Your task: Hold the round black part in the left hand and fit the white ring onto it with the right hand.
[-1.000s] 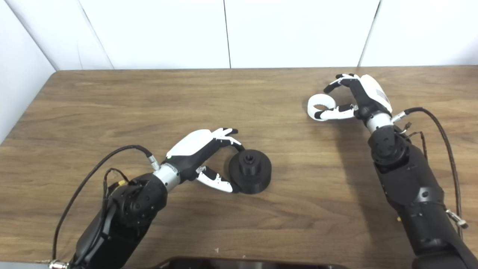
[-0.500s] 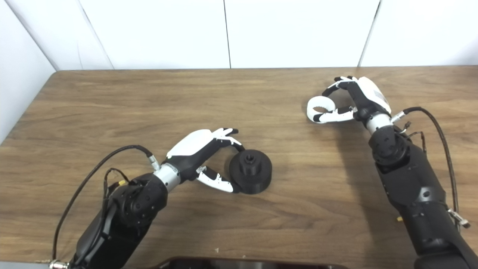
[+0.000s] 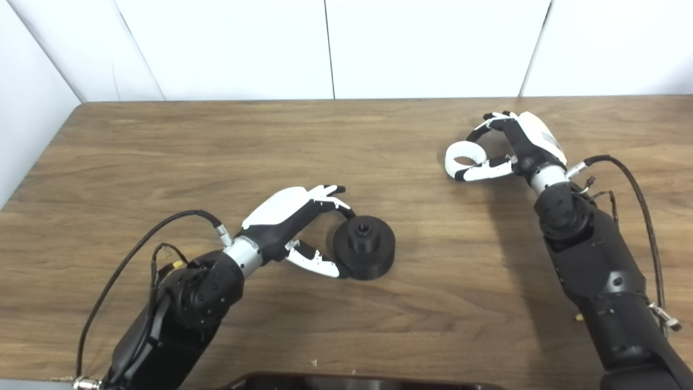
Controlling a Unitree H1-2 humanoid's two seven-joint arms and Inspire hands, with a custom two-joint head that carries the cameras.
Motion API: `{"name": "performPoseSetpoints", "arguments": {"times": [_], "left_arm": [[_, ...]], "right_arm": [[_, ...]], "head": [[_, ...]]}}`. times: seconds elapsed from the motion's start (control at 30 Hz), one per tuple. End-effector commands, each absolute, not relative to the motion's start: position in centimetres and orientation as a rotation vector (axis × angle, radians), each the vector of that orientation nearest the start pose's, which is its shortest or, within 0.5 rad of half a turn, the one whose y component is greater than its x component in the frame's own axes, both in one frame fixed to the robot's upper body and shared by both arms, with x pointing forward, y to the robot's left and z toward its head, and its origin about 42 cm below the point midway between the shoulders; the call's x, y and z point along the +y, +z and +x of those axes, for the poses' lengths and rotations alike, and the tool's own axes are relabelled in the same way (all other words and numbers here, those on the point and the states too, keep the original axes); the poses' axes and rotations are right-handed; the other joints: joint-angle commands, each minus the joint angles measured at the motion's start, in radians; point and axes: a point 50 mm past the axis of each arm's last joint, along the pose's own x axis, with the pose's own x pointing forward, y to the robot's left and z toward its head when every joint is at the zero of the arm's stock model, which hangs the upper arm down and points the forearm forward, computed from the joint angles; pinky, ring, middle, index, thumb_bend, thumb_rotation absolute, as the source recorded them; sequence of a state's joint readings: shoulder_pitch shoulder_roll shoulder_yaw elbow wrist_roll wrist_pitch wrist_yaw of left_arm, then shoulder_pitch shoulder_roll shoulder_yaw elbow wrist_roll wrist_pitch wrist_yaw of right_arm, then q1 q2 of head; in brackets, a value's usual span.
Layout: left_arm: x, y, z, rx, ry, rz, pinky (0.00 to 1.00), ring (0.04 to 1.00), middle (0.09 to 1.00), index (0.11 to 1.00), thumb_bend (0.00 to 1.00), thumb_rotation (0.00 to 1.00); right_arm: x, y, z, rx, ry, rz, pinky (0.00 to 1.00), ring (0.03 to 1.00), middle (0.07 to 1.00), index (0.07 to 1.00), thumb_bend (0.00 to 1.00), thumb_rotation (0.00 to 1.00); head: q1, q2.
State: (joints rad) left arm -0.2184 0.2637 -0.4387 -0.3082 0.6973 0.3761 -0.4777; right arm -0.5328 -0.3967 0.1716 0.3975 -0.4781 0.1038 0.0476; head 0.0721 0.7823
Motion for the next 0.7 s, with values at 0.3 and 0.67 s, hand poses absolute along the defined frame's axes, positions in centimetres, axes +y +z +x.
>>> {"name": "performPoseSetpoints", "arguments": {"times": [0.3,0.67], "left_arm": [[14.65,18.22,30.33,-0.050,-0.651,0.964,0.83,1.000,0.986,0.734,0.83,0.28],[14.63,18.22,30.40,-0.051,-0.654,0.964,0.83,1.000,0.987,0.730,0.84,0.27]], "right_arm": [[-29.43,21.20,46.11,-0.125,0.036,-0.933,0.93,0.989,0.893,0.491,0.52,0.15],[-29.32,21.70,45.96,-0.148,0.033,-0.929,0.91,0.983,0.890,0.491,0.52,0.15]], "head": [[-0.002,0.000],[-0.004,-0.001]]}}
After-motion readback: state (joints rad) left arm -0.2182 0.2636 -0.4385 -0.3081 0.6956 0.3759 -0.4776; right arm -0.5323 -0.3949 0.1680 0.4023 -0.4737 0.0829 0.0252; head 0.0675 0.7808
